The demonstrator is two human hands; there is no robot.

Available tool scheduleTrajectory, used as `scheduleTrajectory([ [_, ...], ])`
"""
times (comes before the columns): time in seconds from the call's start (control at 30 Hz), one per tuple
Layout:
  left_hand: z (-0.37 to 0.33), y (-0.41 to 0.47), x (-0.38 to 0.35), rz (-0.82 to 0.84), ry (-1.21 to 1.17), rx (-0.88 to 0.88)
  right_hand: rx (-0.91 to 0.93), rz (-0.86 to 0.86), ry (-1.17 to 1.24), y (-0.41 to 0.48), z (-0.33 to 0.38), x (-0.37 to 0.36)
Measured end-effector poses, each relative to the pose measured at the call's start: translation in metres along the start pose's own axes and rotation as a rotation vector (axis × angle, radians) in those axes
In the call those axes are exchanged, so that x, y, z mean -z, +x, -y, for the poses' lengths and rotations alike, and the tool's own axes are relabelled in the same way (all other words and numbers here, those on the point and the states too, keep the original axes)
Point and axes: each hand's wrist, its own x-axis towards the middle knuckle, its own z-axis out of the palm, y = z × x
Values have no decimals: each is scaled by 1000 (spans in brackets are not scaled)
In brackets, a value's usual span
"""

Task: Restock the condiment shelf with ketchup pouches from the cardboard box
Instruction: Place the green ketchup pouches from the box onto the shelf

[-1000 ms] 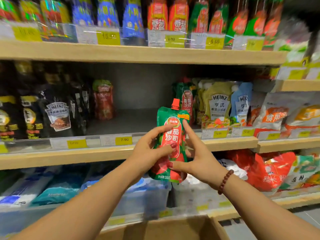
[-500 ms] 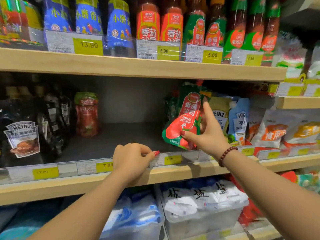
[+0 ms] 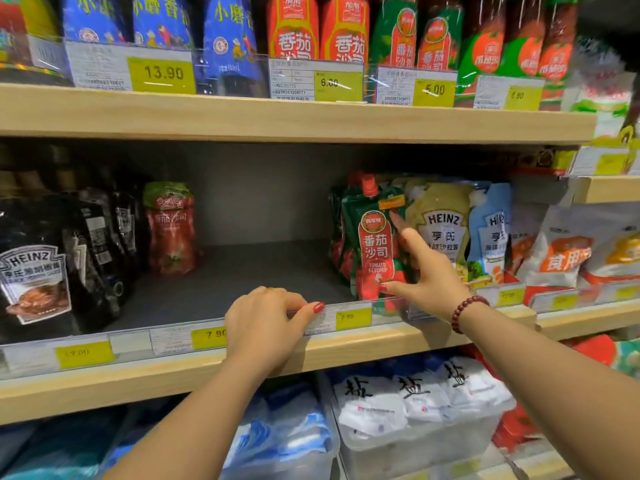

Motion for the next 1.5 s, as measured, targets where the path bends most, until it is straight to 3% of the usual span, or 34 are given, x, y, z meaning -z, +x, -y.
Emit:
scheduleTrajectory([
  [0.3,0,-3,-1,-39,18,-49,-68,121,-96,-3,1,17],
  [0.57,-1,-4,-1,-46,28,-54,-145,-1,-196,-1,11,3],
  [0.77,-2,-5,-2,-46,45,-51,-232,-393,-227,-14,28,-15],
  [1.0,-2,-6,0,-46,66,-50,-425,-222,-475,9,54,-39],
  [1.5,1,-7,-7,-130,66,-97,-485,-211,-389,18,43,-48],
])
